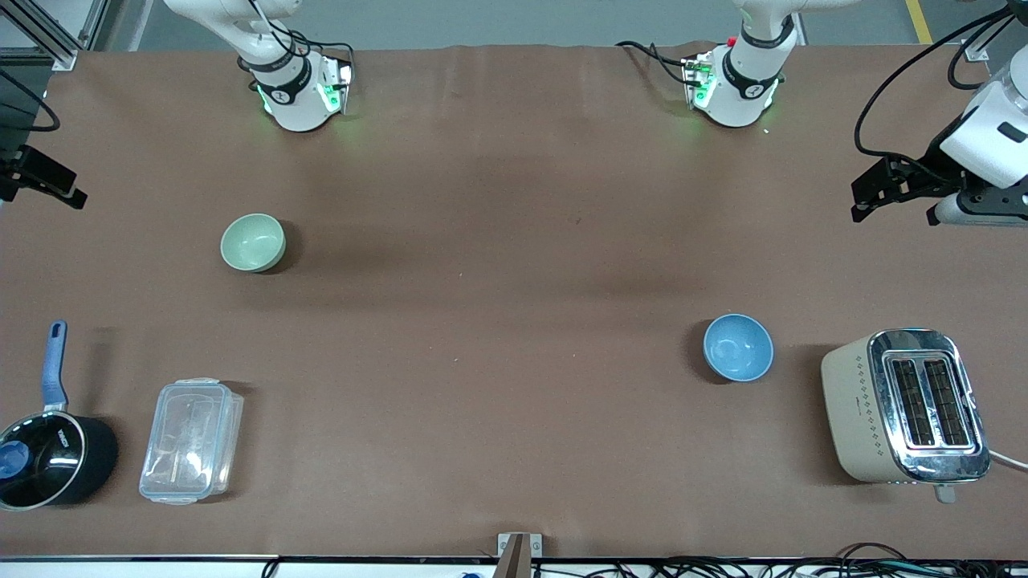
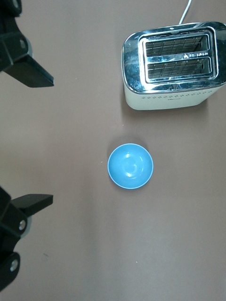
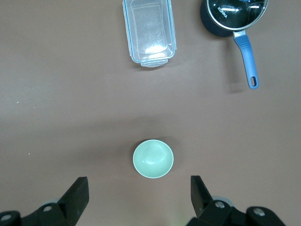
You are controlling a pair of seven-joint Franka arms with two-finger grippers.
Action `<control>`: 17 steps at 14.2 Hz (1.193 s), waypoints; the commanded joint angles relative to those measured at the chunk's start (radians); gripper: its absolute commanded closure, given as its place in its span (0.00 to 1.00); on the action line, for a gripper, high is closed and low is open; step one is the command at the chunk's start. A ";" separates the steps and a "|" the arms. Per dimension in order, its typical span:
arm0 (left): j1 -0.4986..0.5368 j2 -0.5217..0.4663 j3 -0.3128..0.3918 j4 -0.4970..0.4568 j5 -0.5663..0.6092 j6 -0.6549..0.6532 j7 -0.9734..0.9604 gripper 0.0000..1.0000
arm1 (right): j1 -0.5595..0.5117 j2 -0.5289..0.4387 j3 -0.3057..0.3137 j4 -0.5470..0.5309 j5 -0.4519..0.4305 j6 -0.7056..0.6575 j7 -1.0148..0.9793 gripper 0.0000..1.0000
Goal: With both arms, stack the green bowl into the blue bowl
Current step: 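Reach the left gripper down to the rim of the blue bowl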
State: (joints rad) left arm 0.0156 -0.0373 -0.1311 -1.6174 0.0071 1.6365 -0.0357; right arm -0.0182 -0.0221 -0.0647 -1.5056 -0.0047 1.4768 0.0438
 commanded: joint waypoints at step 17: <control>0.001 0.329 -0.001 -0.180 0.080 0.432 -0.135 0.00 | 0.000 -0.005 -0.010 -0.161 -0.004 0.120 -0.073 0.03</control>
State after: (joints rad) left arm 0.0157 0.2612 -0.1300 -1.7796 0.0658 2.0095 -0.1527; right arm -0.0051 -0.0129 -0.0694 -1.5777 -0.0052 1.5340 0.0105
